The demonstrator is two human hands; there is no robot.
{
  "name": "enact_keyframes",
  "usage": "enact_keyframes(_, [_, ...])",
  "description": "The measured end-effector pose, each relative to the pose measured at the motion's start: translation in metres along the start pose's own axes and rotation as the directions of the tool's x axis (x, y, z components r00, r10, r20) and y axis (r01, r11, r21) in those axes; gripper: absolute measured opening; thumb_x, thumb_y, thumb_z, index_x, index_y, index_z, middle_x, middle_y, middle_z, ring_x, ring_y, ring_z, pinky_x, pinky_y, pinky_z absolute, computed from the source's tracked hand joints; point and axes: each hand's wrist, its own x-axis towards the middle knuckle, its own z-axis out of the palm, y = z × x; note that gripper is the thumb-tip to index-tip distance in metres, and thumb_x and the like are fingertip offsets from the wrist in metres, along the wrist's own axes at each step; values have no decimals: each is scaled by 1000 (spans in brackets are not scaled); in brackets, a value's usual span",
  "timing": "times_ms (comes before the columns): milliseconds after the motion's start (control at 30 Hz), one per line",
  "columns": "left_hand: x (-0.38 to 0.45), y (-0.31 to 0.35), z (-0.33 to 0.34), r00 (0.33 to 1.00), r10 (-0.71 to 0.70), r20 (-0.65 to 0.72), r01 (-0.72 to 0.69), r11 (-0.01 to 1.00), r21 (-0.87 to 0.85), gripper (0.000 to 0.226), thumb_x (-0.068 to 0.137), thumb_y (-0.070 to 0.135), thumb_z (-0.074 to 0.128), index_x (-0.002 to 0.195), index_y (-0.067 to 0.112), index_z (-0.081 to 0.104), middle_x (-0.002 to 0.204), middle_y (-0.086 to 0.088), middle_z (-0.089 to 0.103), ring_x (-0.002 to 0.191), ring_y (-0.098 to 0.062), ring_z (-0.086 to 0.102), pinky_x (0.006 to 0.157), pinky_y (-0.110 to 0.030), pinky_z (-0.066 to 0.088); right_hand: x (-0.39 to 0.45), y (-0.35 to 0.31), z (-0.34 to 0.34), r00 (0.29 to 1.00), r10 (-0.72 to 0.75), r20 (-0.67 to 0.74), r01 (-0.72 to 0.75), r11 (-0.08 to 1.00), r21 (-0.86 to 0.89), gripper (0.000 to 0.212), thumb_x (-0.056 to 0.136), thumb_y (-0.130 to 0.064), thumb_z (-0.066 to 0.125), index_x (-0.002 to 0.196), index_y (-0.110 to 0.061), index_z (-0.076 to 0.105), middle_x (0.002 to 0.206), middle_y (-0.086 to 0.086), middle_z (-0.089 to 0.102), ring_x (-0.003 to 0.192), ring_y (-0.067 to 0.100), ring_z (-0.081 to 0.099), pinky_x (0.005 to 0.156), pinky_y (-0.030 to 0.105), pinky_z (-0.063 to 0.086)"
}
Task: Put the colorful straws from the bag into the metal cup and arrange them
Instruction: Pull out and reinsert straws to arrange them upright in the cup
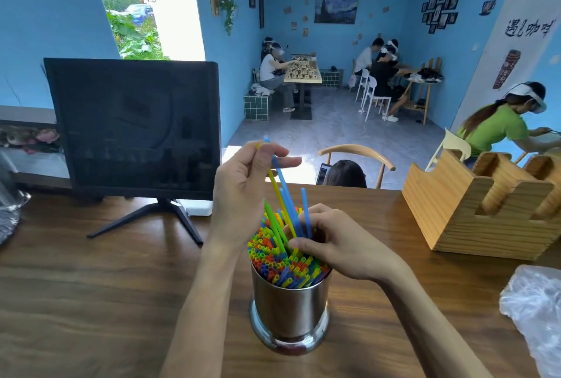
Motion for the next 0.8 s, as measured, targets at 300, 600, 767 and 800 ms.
enact_keyframes(300, [-1,-8,18,998,-55,-42,37,936,-350,30,106,42,43,84,25,54,52,3,44,47,-19,47,55,-27,46,3,0,3,1000,-27,-10,28,999,45,13,93,-31,75,95,-43,71,107,-9,63,111,5,55,97,37,48])
enact_keyframes(600, [-12,-6,28,987,-144,-72,88,856,-509,41,105,54,38,78,25,50,49,0,35,30,-13,25,37,-18,25,-2,-3,-1,997,-1,79,-15,977,214,38,98,-23,60,133,-37,59,123,5,67,126,21,57,107,51,46])
enact_keyframes(767, [-14,-2,32,983,-147,-112,75,872,-484,41,106,50,33,74,29,47,46,-3,41,28,-13,29,36,-17,28,-3,-11,2,996,-72,52,57,969,242,46,90,-33,77,132,-24,60,121,5,71,121,23,64,102,52,50])
enact_keyframes(800, [-14,-1,33,984,-142,-104,75,873,-482,41,106,51,33,74,30,47,46,-3,43,28,-15,31,36,-18,29,-2,-11,4,997,-81,10,77,973,219,41,90,-33,79,125,-18,63,117,7,72,115,28,66,98,54,52])
